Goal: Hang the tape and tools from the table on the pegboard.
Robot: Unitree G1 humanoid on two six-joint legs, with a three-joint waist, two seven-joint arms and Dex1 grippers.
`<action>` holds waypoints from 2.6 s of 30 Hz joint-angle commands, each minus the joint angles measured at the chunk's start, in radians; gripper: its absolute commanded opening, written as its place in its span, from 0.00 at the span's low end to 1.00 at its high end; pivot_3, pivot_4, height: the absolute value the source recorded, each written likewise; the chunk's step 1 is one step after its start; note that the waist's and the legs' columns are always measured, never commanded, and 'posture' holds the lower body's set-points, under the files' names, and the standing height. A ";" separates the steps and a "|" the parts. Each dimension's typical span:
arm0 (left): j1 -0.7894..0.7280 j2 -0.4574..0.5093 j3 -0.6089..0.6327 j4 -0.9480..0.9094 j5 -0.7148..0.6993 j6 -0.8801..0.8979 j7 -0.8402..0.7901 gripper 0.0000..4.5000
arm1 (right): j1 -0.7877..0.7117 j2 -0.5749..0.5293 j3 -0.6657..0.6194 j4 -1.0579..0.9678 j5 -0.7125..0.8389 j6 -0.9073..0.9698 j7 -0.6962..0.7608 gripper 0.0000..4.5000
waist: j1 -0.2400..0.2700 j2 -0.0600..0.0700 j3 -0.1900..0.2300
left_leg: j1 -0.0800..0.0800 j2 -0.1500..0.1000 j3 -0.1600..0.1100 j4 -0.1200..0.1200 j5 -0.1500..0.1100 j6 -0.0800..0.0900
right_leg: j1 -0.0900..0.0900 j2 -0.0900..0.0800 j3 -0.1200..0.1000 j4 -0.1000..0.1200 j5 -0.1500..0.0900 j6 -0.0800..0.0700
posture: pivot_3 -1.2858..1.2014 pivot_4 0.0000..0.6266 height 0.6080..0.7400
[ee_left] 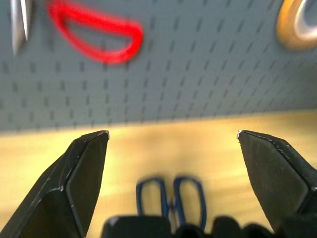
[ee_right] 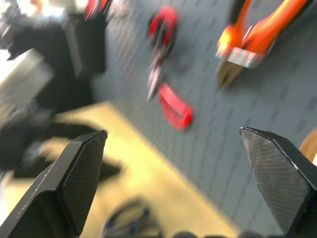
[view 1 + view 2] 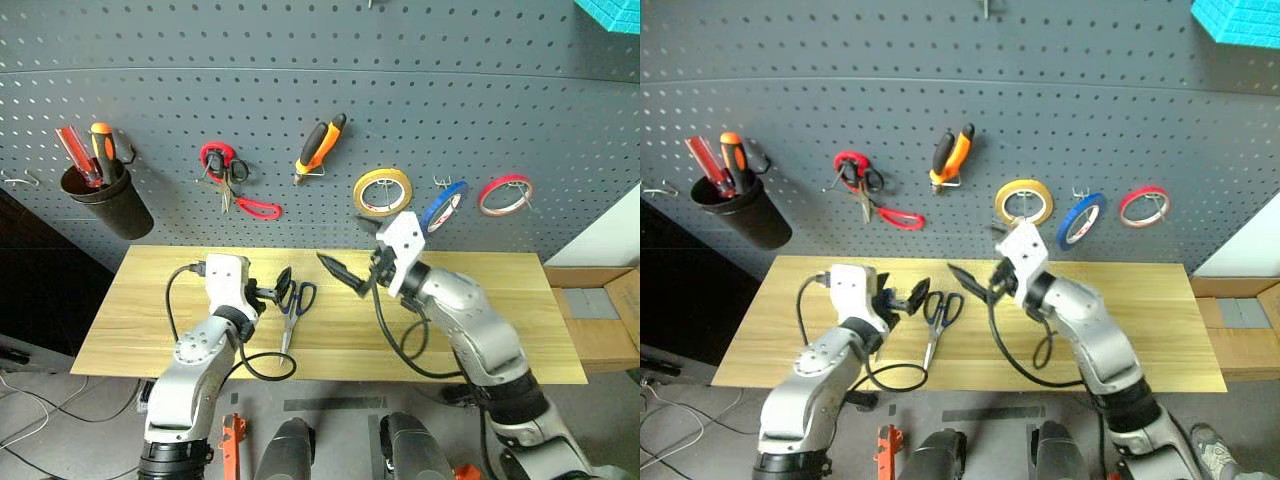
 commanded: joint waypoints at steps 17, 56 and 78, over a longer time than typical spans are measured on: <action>0.101 -0.006 -0.087 0.043 0.118 0.211 0.032 1.00 | 0.108 -0.150 0.130 -0.057 -0.023 -0.174 0.331 0.99 | -0.032 -0.007 0.033 | -0.001 0.001 0.000 -0.001 0.000 0.000 | 0.000 0.000 0.000 -0.003 0.000 0.000 | 0.50 0.46 1.00; 0.054 0.033 -0.115 0.168 0.188 0.259 -0.033 0.11 | 0.115 -0.122 0.083 0.003 -0.086 -0.217 0.285 1.00 | -0.032 -0.007 0.035 | 0.003 0.001 -0.001 0.000 0.000 0.000 | 0.006 -0.001 -0.001 -0.005 0.001 0.002 | 0.50 0.42 1.00; 0.515 0.053 -0.078 -0.212 0.331 -0.453 0.037 0.11 | 0.165 0.019 -0.213 -0.200 0.366 -0.007 0.146 1.00 | -0.009 -0.007 0.025 | 0.001 0.009 0.002 -0.001 0.001 -0.003 | 0.004 -0.002 -0.001 -0.008 0.001 0.002 | 0.53 0.28 1.00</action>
